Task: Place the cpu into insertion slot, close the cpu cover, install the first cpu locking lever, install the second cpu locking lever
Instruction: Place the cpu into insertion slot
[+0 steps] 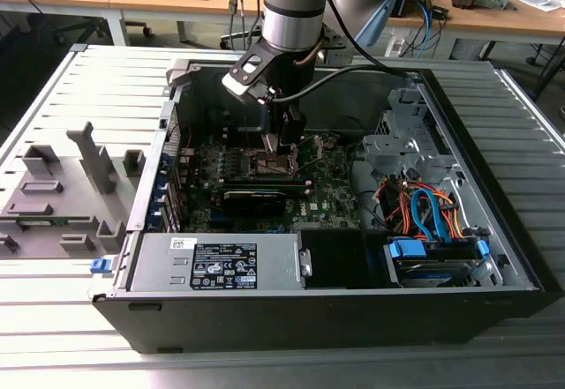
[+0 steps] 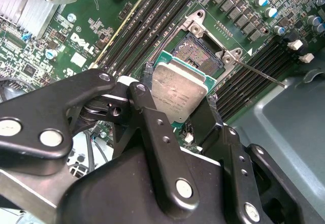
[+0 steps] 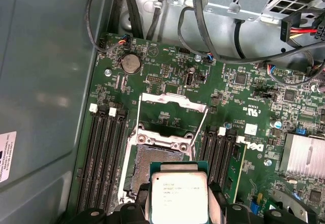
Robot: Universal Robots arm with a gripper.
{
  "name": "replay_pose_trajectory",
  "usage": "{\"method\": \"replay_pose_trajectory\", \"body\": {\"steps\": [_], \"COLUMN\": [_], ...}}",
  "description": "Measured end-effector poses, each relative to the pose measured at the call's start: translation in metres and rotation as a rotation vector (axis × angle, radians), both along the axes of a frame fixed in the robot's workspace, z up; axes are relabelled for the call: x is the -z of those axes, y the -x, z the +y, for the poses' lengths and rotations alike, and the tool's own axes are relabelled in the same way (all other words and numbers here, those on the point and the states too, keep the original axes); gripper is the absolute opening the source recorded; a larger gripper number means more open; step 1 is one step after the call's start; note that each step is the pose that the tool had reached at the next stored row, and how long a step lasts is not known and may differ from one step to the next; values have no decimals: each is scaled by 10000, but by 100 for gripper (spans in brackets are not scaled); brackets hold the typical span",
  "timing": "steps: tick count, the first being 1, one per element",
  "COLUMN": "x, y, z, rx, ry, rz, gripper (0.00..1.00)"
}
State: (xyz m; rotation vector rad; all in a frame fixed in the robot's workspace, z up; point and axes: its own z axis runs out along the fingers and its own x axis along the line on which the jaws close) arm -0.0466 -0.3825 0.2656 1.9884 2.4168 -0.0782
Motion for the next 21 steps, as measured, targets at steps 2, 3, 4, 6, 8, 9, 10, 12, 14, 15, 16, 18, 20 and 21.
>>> {"method": "replay_pose_trajectory", "body": {"steps": [2,3,4,6,8,9,10,12,14,15,16,18,20,21], "x": [0,0,0,0,0,0,0,0,0,0,0,0,0,0], "y": [0,0,0,0,0,0,0,0,0,0,0,0,0,0], "z": [0,0,0,0,0,0,0,0,0,0,0,0,0,0], "rx": [13,18,25,36,50,58,64,88,115,127,134,166,207,220], "ry": [0,0,0,-1,-1,-1,0,0,0,0,0,1,1,0], "rz": [0,0,0,0,0,0,0,0,1,0,0,1,1,0], "gripper": [54,54,54,54,54,54,54,54,54,54,54,54,54,54]}}
